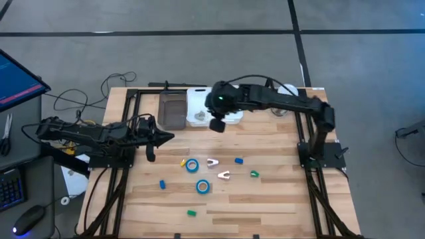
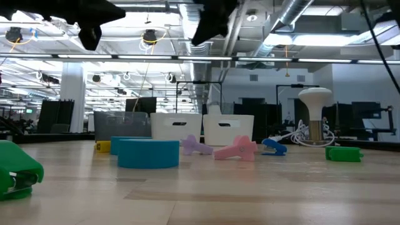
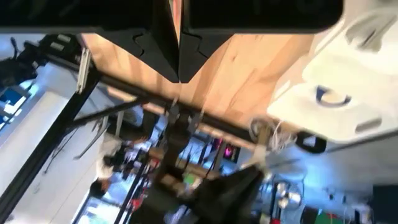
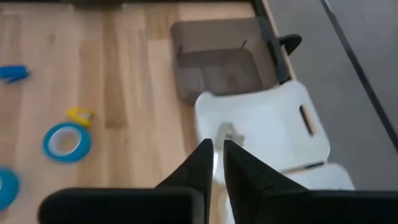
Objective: Pick and place Stapler, Stapler remover, tape
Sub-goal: Put the left blue stapler into the black bin
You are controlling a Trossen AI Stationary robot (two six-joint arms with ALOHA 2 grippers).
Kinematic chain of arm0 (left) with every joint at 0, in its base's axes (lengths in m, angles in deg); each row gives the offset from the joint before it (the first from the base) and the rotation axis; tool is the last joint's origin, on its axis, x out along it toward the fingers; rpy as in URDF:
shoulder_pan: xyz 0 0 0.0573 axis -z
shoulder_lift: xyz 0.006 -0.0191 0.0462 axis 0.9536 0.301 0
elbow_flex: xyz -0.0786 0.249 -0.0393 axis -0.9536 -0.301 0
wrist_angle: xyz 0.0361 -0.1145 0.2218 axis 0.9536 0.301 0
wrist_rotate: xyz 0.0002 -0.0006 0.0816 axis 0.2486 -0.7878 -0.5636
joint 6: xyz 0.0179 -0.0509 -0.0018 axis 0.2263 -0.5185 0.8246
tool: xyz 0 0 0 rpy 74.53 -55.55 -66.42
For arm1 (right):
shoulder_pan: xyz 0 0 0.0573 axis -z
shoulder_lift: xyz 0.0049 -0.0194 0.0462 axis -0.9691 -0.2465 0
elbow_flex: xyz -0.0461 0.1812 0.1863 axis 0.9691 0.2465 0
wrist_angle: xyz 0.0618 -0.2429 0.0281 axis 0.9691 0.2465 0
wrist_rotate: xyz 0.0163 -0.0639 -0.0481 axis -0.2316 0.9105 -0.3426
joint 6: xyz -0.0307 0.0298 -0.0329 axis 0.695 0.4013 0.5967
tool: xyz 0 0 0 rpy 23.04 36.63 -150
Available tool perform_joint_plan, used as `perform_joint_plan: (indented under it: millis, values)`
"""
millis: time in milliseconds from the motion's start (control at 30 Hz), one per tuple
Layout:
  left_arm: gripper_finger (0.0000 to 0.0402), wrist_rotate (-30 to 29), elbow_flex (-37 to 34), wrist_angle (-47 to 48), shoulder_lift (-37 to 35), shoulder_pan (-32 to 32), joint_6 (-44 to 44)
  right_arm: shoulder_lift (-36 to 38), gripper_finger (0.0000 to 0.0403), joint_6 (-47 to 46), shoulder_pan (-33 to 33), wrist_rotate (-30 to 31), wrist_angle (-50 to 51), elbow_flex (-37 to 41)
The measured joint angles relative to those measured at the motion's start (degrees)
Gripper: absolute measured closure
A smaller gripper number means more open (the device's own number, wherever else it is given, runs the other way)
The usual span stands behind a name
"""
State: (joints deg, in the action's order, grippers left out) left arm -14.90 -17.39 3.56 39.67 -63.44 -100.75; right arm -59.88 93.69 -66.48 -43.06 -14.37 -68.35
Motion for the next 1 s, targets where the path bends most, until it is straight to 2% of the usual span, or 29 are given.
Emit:
perform_joint_plan:
  millis: [233, 500, 633, 900, 1000]
  values:
    - [0.0399, 0.4, 0.0, 5.5, 0.5, 0.0, -3.2, 12.1, 0.0401, -2.2, -4.6, 1.8, -0.9, 12.9]
    - [0.0399, 0.7, 0.0, 7.6, 0.5, 0.0, -3.3, 25.5, 0.0402, -11.7, -11.6, 13.1, -3.9, 26.3]
    - [0.0399, 0.8, 0.0, 8.3, 0.5, 0.0, -4.5, 31.1, 0.0402, -18.7, -15.0, 16.9, -3.8, 32.0]
    - [0.0399, 4.8, 0.0, 8.4, 0.5, 0.0, -7.0, 37.2, 0.0402, -29.8, -22.6, 18.9, -3.7, 39.5]
    - [0.0399, 5.5, 0.0, 8.5, 1.1, 0.2, -8.3, 37.6, 0.0402, -33.3, -25.7, 22.6, -2.7, 41.0]
